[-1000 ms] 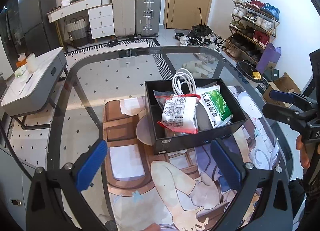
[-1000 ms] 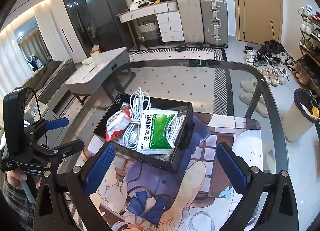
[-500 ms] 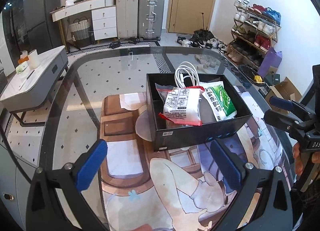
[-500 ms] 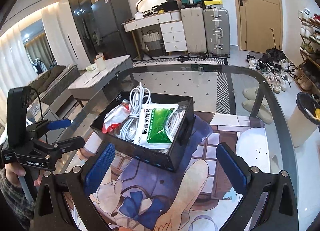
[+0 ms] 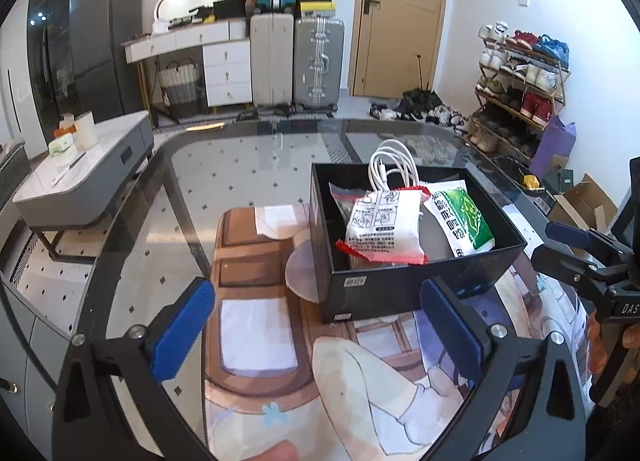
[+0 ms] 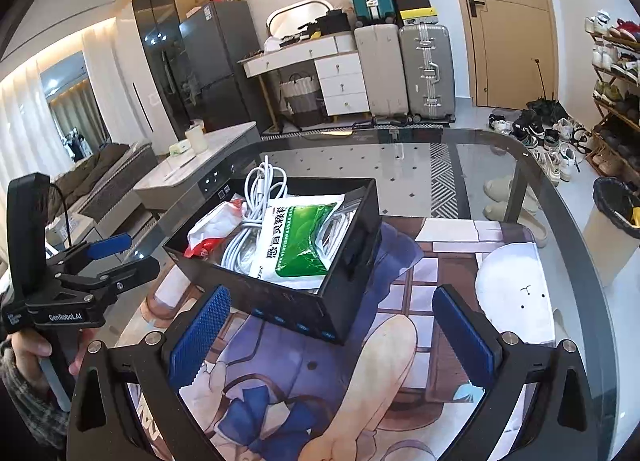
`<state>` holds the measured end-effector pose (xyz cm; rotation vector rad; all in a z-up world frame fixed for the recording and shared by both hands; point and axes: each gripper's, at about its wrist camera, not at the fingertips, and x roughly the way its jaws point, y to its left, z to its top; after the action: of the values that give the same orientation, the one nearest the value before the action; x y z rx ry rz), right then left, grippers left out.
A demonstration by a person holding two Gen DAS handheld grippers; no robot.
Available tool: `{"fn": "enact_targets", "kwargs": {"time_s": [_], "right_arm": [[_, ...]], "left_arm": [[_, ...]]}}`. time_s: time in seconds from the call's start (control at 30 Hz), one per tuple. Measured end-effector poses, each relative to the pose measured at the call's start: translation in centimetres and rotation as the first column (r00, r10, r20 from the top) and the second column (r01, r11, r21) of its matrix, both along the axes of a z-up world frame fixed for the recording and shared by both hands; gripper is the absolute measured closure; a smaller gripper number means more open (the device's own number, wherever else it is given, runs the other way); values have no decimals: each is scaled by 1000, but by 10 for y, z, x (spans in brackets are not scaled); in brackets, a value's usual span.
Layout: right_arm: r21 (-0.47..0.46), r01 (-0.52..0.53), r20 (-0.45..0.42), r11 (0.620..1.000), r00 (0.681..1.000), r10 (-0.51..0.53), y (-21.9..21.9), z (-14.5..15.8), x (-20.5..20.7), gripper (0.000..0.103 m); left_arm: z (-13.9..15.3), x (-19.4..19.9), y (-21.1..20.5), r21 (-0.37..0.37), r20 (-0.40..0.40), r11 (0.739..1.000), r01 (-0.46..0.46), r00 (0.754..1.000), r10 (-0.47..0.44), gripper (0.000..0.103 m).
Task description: Organize soft objects
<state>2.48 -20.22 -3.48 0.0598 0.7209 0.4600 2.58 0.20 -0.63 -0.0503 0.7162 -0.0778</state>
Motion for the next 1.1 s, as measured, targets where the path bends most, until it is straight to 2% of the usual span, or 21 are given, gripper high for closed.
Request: {"fn": "enact_targets", "kwargs": {"time_s": [0.23,0.43,0.73,0.87,1.1], "right_arm": [[12,23,22,1000,999,-23,-4,-7,4,0],[-11,21,68,1000,997,-20,2,-9,2,0],[-9,18,81,1000,997,-17,4,-16,2,0],[-55,29,107,998,994,-23,8,-18,0,0],[-48,31,117,998,993,-25,7,-19,-2,0]], "left_arm": [[-12,3,6,-30,25,1000,-4,1000,5,0],[-17,2,2,-13,45,1000,0,999,1,0],[-20,1,4,-17,64,1000,-11,998,12,0],[-23,1,5,-21,72,1000,-18,997,19,0],[-25,0,3,-13,80,1000,-7,997,8,0]]}}
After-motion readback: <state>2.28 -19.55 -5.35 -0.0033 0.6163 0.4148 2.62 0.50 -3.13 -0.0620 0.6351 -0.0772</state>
